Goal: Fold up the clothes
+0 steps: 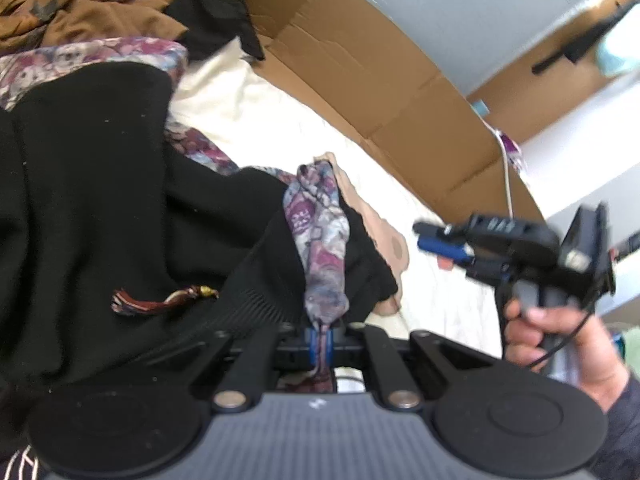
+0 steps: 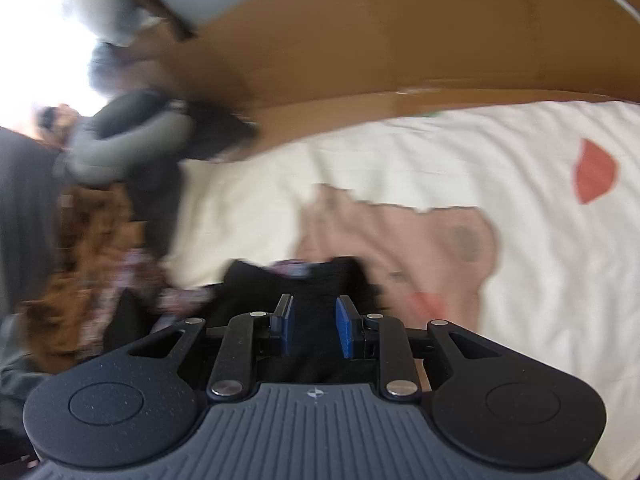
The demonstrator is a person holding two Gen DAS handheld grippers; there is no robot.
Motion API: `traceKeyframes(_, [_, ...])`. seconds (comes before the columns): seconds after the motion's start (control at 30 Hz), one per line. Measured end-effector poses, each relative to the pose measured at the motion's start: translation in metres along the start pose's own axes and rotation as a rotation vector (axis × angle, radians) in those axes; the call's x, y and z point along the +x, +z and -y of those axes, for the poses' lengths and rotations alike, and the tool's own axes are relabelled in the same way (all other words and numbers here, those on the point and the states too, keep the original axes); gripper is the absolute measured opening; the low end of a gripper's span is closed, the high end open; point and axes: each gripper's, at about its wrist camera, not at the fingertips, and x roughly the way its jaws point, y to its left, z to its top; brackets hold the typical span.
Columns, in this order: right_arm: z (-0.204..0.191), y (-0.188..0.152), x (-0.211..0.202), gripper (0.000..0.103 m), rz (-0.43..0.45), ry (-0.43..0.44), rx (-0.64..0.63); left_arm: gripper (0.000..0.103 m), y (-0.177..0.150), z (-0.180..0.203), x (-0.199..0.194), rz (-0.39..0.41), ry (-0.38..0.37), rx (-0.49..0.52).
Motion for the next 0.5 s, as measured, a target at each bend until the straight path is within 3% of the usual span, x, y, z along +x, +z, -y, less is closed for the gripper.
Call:
traceKeyframes(0.1, [-0.003,-0.006,0.004,0.024,-0.036,0.088,0.049,0.004,-0.005,-0.001,0.003,-0.015,-0.001,-0.002])
traceKeyframes(0.3, [-0.015,-0.020,0.025,0.024,-0.088,0.183,0.146,0.004,-0.009,-0.006,0.001,-0.002,0.019,-0.015])
traceKeyframes(0.5, [-0.032,-0.022,0.047,0.038,-0.130,0.219,0.198,0.005,-0.013,-0.016,0.003,-0.016,0.031,-0.041])
